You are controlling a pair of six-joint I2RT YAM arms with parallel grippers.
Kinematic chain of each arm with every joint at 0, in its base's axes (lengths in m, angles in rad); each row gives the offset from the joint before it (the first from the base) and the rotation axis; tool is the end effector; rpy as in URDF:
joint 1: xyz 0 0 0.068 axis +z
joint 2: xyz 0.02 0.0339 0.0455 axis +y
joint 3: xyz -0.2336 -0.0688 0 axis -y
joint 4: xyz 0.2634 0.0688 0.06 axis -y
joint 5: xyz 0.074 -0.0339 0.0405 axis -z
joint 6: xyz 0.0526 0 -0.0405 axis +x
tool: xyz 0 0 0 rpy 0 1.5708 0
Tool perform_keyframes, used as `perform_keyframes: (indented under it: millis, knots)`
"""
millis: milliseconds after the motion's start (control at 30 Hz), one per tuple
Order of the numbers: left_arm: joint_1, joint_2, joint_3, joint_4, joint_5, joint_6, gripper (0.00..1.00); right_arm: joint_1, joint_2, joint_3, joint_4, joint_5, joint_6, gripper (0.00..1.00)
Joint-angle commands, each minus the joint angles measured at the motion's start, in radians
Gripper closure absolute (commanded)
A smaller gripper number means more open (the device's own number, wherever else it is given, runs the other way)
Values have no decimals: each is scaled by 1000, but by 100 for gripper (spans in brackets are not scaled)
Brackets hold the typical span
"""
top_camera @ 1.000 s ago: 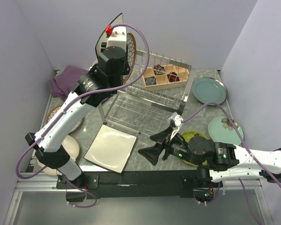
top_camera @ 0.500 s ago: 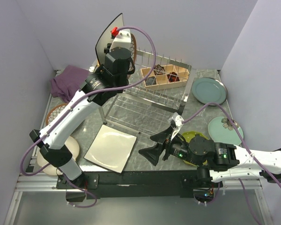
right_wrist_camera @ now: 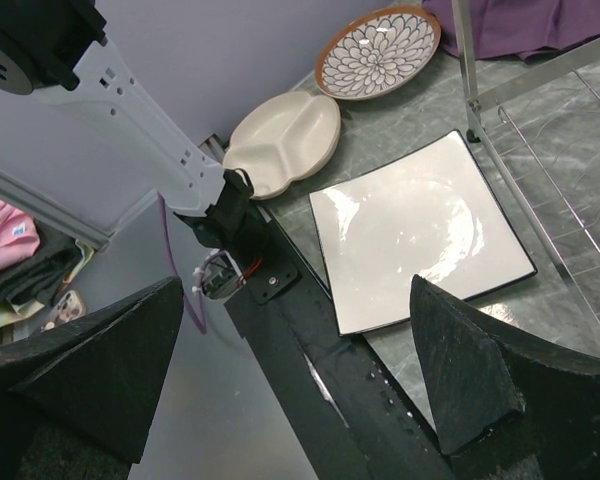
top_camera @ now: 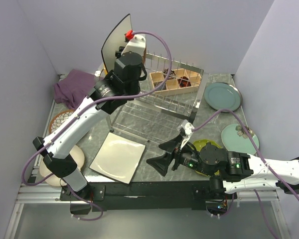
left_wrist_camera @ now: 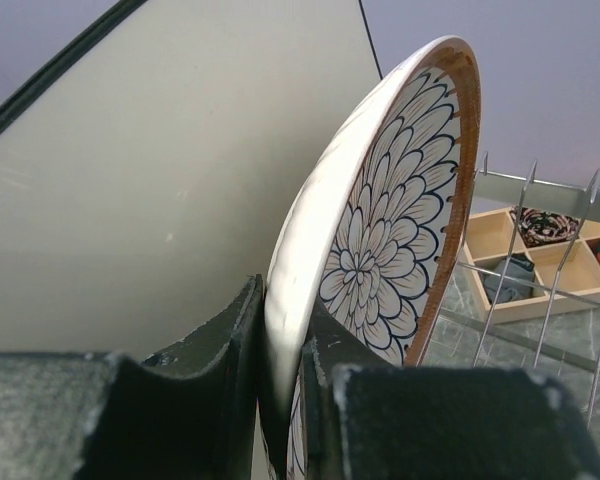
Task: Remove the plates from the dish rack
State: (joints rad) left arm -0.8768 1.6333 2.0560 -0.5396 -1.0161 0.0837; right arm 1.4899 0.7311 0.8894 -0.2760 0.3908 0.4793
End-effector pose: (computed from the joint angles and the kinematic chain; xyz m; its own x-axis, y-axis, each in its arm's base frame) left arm 0.2590 -0.2414 0.4976 -0.0856 0.1718 -0.9814 -0.1284 0.9749 0.1818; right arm 0.0376 0.2162 0.3558 -0.4193 0.1045 -0.9018 -0.7862 0.4548 0.4183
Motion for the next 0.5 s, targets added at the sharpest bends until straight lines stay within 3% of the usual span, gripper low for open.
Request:
perform_keyframes:
  millis: [0, 467]
  knots:
    - [-37, -38, 26, 193, -53, 63, 99, 7, 1, 2, 51, 6, -18, 0]
    - [-143, -29, 32, 400, -117, 270, 99, 9, 1, -1, 54, 37, -31, 0]
